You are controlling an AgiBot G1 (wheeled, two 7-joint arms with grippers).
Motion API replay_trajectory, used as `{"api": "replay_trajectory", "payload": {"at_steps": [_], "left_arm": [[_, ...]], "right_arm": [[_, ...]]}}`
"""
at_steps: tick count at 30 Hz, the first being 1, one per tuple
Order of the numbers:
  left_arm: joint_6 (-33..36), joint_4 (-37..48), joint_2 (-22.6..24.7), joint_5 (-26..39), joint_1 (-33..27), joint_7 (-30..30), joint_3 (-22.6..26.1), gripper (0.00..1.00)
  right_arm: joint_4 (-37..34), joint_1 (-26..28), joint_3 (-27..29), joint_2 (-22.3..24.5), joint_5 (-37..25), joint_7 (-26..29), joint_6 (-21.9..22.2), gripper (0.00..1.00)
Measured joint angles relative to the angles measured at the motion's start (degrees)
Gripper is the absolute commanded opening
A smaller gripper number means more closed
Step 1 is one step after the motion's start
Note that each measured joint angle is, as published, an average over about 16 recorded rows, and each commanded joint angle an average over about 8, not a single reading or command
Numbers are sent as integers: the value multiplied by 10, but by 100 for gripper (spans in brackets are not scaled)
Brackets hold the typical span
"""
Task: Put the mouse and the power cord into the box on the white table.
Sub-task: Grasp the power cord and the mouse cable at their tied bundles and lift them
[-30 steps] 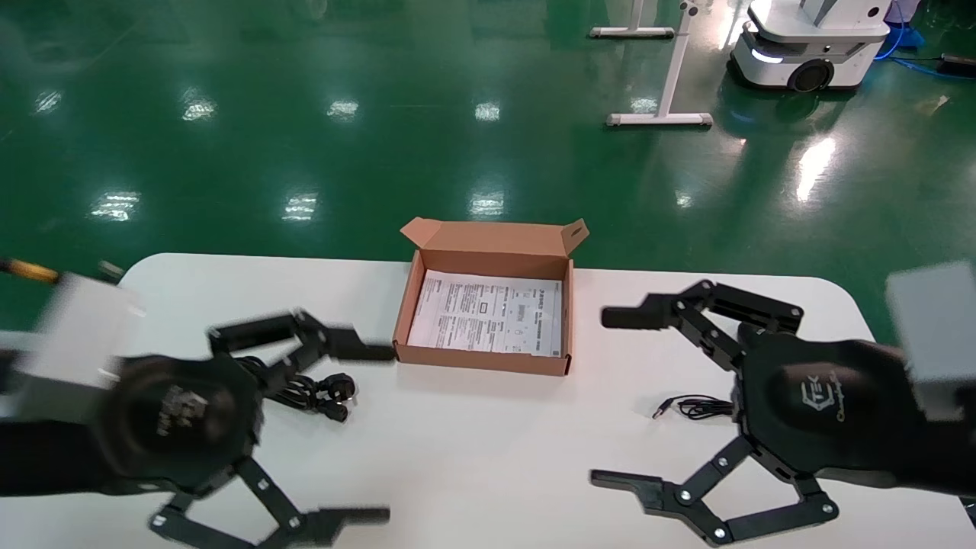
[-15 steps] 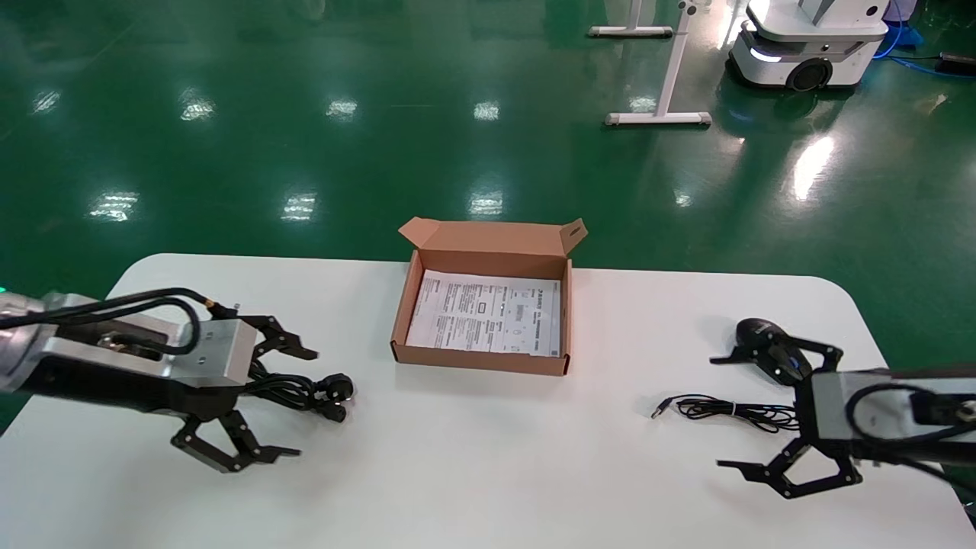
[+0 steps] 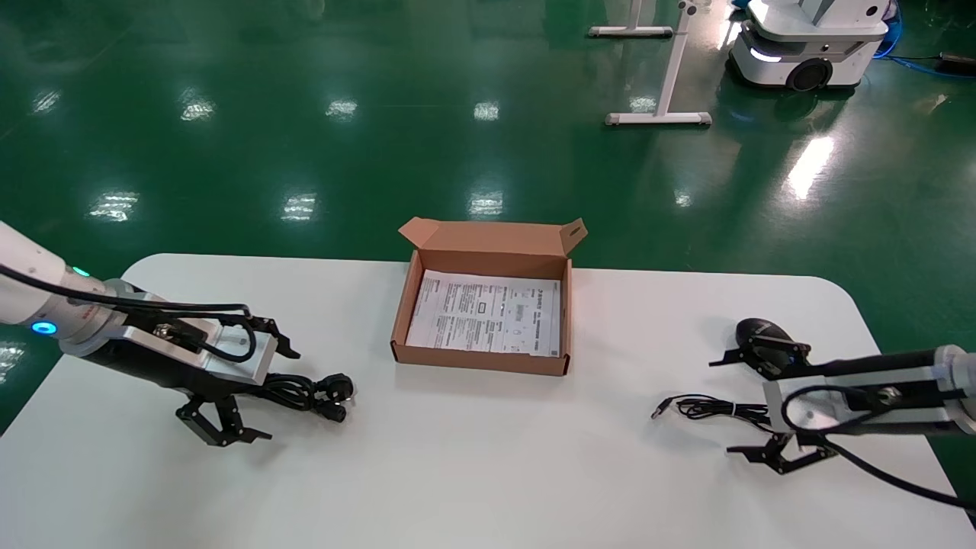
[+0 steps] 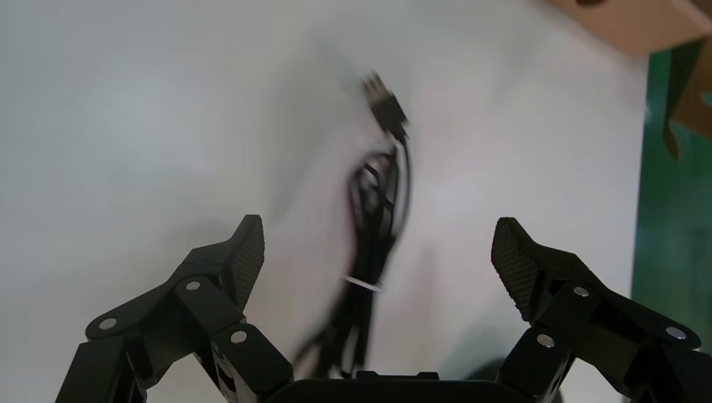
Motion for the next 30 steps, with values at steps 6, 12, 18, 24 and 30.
{"api": "replay_trajectory", "payload": {"at_steps": [6,12,18,24,30], "left_arm": [[-33,81,29,16,-14,58,7,64],[-52,124,43,23,-23,88,11,0],[-57,137,48,25,-26,97,12,0],[-56,132,46,24,-25,95,11,0],[-54,127,44,22,-23,93,10,0]], "right_arm": [[-72,28,-10,-31,-21,-33,28,84],[-117,42,-14,-49,-31,-47,42,9],[-132,45,-15,-54,-33,-50,46,0],[-127,44,-15,-53,-32,-50,46,0],[-122,42,-14,-51,-31,-50,44,0]]}}
